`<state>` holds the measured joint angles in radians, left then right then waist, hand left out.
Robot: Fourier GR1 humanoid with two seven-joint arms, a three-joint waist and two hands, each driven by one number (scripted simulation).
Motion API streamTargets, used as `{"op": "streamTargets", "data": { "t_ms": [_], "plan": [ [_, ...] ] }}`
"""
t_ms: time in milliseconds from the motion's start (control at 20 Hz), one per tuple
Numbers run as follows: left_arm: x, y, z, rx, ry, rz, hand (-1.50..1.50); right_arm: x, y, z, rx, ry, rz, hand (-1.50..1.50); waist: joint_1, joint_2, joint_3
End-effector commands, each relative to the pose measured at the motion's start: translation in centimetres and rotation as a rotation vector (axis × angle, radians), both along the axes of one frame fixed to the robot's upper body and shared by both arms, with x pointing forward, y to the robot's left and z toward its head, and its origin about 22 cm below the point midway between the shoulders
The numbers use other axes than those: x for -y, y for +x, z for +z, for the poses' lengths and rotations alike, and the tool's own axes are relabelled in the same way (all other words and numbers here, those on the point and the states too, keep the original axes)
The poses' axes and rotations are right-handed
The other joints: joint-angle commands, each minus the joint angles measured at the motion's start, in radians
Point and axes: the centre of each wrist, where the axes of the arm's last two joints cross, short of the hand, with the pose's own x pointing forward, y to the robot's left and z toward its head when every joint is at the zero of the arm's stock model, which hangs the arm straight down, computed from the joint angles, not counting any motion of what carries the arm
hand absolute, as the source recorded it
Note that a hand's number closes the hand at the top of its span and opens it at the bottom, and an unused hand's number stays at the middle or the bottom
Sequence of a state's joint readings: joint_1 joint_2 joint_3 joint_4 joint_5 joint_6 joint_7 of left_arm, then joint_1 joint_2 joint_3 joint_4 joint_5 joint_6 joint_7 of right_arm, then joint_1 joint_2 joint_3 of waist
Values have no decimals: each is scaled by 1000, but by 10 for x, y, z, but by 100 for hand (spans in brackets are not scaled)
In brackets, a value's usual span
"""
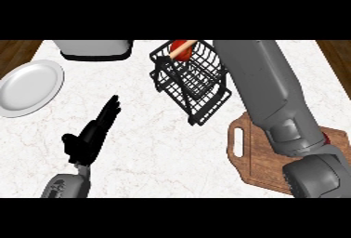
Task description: Pick the tomato from the cutting board and place it in the tiered basket
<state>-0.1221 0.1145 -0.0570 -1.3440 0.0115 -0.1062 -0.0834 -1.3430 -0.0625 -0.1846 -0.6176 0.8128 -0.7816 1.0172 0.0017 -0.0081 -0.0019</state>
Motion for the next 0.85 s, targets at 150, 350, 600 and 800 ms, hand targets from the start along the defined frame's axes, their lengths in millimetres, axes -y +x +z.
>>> {"op": "streamTargets", "data": {
  "t_ms": [150, 350, 600, 800],
  "plan": [
    [-14, -7, -4, -28, 8, 72, 0, 42, -1, 10, 175, -40, -267, -150, -66, -24, 0],
    [-21, -18, -13, -40, 3, 93, 0, 51, -19, 9, 298, 8, -262, -150, -106, -41, 1],
    [-32, -27, -20, -59, 4, 127, 0, 82, -44, 4, 328, 10, -278, -150, -137, -48, 2],
    [-40, -32, -17, -59, 15, 166, 0, 105, -70, -21, 290, 0, -261, -150, -161, -56, 3]
  ]
}}
